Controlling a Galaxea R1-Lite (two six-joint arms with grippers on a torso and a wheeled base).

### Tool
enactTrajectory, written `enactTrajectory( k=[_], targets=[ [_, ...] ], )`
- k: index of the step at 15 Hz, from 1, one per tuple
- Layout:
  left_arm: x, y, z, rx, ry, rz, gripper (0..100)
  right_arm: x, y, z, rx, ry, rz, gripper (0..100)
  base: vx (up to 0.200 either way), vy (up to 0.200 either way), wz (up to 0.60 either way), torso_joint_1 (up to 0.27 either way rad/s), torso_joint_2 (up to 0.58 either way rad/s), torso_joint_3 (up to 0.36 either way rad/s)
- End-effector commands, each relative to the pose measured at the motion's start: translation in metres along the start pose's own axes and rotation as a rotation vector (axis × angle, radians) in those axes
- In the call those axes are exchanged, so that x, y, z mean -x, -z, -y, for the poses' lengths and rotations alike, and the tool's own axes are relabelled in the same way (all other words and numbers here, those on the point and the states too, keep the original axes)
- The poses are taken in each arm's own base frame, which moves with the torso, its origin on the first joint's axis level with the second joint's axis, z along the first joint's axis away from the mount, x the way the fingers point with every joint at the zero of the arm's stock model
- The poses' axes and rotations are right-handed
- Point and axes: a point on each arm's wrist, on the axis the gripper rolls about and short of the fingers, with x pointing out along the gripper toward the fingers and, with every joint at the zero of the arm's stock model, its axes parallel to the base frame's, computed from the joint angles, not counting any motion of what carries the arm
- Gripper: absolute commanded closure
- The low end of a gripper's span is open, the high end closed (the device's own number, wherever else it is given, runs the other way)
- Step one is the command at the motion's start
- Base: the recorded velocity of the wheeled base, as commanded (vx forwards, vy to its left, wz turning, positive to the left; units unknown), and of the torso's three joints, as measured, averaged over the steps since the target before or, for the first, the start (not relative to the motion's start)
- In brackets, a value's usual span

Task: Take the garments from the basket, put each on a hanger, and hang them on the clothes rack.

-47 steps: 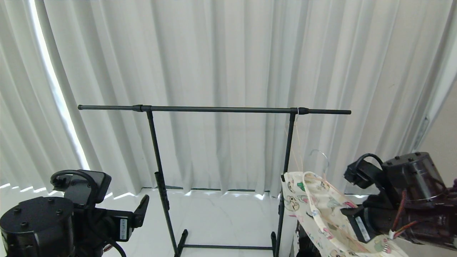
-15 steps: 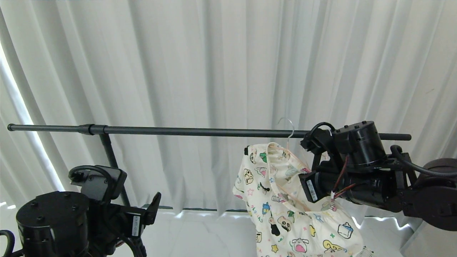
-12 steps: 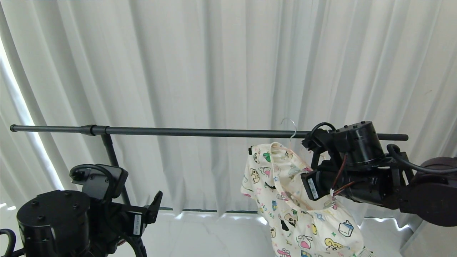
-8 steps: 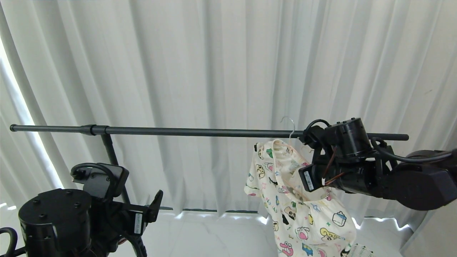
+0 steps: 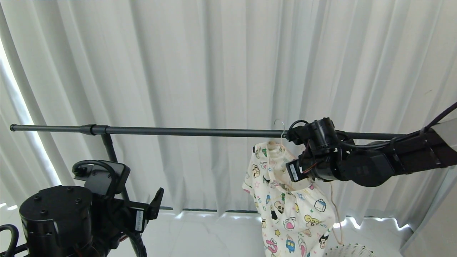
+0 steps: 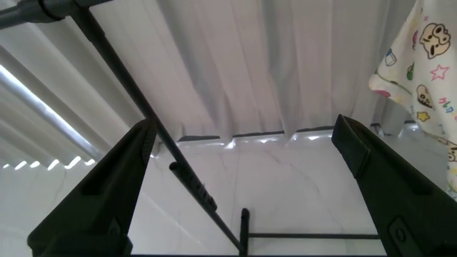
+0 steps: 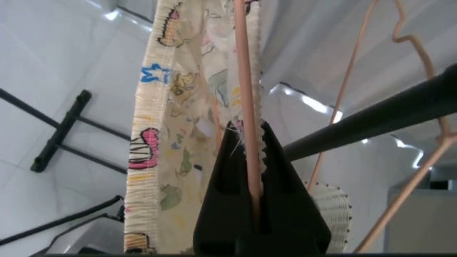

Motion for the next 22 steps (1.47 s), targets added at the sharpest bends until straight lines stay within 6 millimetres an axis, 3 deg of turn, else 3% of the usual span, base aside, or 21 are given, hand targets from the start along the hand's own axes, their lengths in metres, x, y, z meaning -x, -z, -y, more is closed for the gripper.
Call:
enactTrajectory(
  k=[1,9,10,13,15,16,19,20,22],
  targets=[
    [0.0,-0.001,0.0,0.0,0.001,0.002,0,-0.017,0.003,0.003,-0.004,0.014,-0.03,100,0.0,0.0,0.0,0.0,0.0,0.0],
    [-0.001,-0.001,0.001,0.001,0.001,0.003,0,-0.02,0.004,0.001,0.0,0.012,-0.039,100,0.0,0.0,0.0,0.0,0.0,0.0],
    [0.0,-0.001,0.0,0.0,0.001,0.002,0,-0.017,0.004,0.0,0.002,0.009,-0.043,0,0.0,0.0,0.0,0.0,0.0,0.0],
    [0.0,0.0,-0.001,0.002,-0.003,-0.002,0,0.008,-0.01,-0.005,-0.012,-0.016,0.024,0,0.0,0.0,0.0,0.0,0.0,0.0],
    [-0.001,0.001,-0.002,0.003,-0.012,-0.005,0,0.046,-0.022,-0.006,-0.011,-0.038,0.087,0,0.0,0.0,0.0,0.0,0.0,0.0],
    [-0.001,0.001,-0.002,0.002,-0.011,-0.006,0,0.075,-0.024,-0.002,-0.003,-0.041,0.079,0,0.0,0.0,0.0,0.0,0.0,0.0],
    [-0.001,0.001,-0.003,0.003,-0.016,-0.005,0,0.155,-0.013,0.023,0.01,-0.017,-0.004,0,0.0,0.0,0.0,0.0,0.0,0.0],
    [-0.003,0.001,-0.006,0.01,-0.036,-0.008,0,0.177,-0.002,0.039,0.002,0.065,-0.025,0,0.0,0.0,0.0,0.0,0.0,0.0],
    [-0.006,0.0,-0.012,0.008,-0.074,-0.017,0,0.194,0.018,0.057,0.001,0.202,-0.067,0,0.0,0.0,0.0,0.0,0.0,0.0]
  ],
)
